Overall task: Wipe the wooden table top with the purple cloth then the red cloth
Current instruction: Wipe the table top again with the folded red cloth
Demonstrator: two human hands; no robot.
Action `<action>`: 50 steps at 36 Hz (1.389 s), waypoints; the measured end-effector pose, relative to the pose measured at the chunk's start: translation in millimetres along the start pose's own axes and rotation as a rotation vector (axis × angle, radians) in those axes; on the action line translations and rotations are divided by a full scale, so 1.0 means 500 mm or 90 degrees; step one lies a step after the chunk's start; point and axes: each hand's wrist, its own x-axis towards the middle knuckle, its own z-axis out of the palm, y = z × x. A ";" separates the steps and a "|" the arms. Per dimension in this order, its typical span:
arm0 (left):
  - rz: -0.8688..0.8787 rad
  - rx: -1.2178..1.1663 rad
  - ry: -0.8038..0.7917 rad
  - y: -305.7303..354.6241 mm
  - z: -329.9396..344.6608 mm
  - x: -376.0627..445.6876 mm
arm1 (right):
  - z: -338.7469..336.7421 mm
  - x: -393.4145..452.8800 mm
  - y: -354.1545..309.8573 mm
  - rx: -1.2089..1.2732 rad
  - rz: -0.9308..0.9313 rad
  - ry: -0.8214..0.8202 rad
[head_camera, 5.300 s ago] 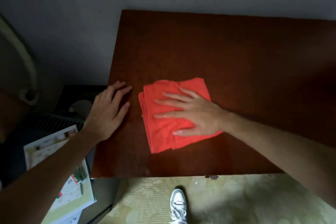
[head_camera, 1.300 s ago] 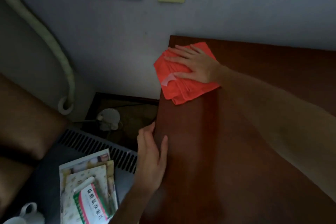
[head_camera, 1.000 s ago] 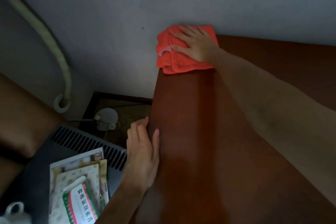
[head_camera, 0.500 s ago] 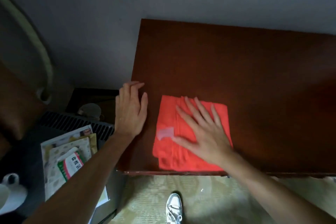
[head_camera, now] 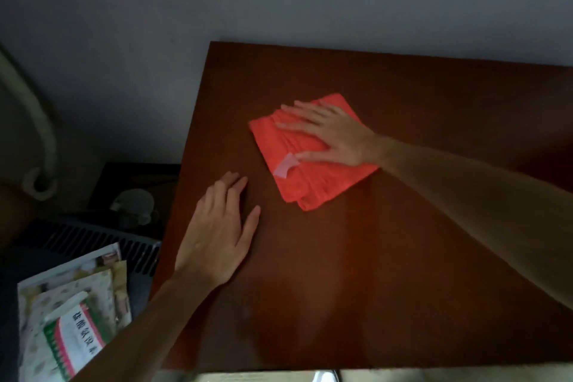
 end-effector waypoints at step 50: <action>0.016 -0.038 0.008 0.238 0.091 0.002 | 0.014 -0.366 0.043 0.017 -0.080 -0.015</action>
